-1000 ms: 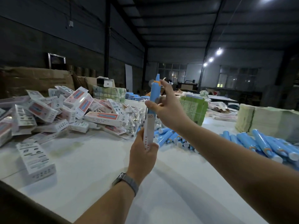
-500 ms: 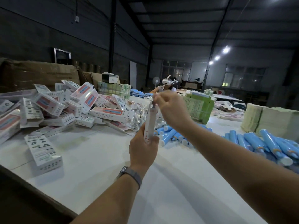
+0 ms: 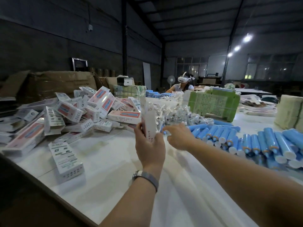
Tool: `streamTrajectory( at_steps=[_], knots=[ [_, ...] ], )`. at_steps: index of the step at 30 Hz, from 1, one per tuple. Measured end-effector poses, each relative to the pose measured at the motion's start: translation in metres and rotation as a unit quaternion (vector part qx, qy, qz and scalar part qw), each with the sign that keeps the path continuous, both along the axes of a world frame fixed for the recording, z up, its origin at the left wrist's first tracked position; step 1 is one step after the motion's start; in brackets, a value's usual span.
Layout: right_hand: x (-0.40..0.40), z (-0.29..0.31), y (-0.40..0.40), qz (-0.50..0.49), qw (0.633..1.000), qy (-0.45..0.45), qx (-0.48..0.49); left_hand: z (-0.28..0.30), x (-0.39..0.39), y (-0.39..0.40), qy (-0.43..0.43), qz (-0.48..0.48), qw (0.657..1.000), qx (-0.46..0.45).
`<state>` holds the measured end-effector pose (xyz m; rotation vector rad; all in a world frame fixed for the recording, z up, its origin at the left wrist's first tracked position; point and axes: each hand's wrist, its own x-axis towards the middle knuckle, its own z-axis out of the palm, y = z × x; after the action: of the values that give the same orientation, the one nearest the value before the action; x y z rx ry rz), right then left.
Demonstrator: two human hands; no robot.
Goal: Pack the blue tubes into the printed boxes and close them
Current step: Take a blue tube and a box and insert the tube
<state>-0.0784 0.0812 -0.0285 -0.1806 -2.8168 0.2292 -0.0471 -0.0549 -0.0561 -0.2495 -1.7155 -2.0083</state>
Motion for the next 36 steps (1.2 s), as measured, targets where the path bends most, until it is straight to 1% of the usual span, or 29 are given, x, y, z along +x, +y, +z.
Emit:
streamTrajectory(
  at_steps=[3,5,6,7,9,11,12,14,16,17,19,21,24,26,28,31,32,34,36],
  knots=[
    [-0.024,-0.008,0.000,-0.048,0.990,-0.088,0.096,0.001,-0.002,-0.002,-0.017,-0.010,1.000,0.020],
    [-0.036,-0.010,0.002,-0.089,0.973,-0.122,0.177,0.000,-0.003,-0.003,-0.015,-0.016,0.999,0.023],
    [-0.039,-0.011,0.004,-0.102,0.966,-0.129,0.201,-0.002,-0.004,-0.003,-0.013,-0.018,0.999,0.023],
    [-0.042,-0.013,0.007,-0.110,0.962,-0.124,0.219,-0.004,-0.005,-0.003,-0.010,-0.021,1.000,0.021],
    [-0.046,-0.014,0.012,-0.101,0.959,-0.077,0.253,-0.006,-0.006,-0.003,0.003,-0.028,1.000,0.004],
    [-0.047,-0.017,0.014,-0.080,0.966,-0.031,0.245,-0.007,-0.008,-0.002,0.013,-0.026,0.999,-0.017],
    [-0.046,-0.017,0.014,-0.071,0.972,-0.015,0.222,-0.006,-0.008,-0.002,0.012,-0.023,0.999,-0.024],
    [-0.043,-0.016,0.014,-0.052,0.988,0.030,0.145,-0.007,-0.008,-0.001,0.006,-0.017,0.999,-0.034],
    [-0.036,-0.006,0.010,-0.022,0.993,0.119,0.015,-0.007,-0.008,-0.001,0.004,-0.017,0.999,-0.030],
    [-0.029,0.004,0.006,-0.003,0.984,0.170,-0.060,-0.007,-0.008,0.000,0.008,-0.020,0.999,-0.030],
    [-0.009,0.031,-0.002,0.034,0.945,0.267,-0.184,-0.009,-0.008,0.001,0.022,-0.029,0.999,-0.038],
    [0.015,0.058,-0.008,0.065,0.895,0.353,-0.264,-0.011,-0.008,0.003,0.043,-0.035,0.996,-0.065],
    [0.059,0.096,-0.014,0.096,0.839,0.439,-0.308,-0.011,-0.004,0.006,0.057,-0.043,0.994,-0.087],
    [0.084,0.112,-0.018,0.132,0.816,0.460,-0.324,-0.011,-0.001,0.008,0.056,-0.050,0.992,-0.100],
    [0.099,0.120,-0.025,0.163,0.816,0.457,-0.316,-0.011,0.002,0.008,0.051,-0.058,0.991,-0.113],
    [0.108,0.119,-0.033,0.175,0.840,0.442,-0.262,-0.010,0.006,0.010,0.049,-0.077,0.989,-0.114],
    [0.108,0.116,-0.033,0.175,0.856,0.433,-0.221,-0.010,0.008,0.010,0.051,-0.083,0.989,-0.111],
    [0.109,0.108,-0.033,0.173,0.889,0.412,-0.097,-0.008,0.010,0.010,0.056,-0.089,0.989,-0.104],
    [0.108,0.100,-0.030,0.175,0.897,0.405,0.013,-0.008,0.012,0.010,0.060,-0.091,0.989,-0.102]
  ],
)
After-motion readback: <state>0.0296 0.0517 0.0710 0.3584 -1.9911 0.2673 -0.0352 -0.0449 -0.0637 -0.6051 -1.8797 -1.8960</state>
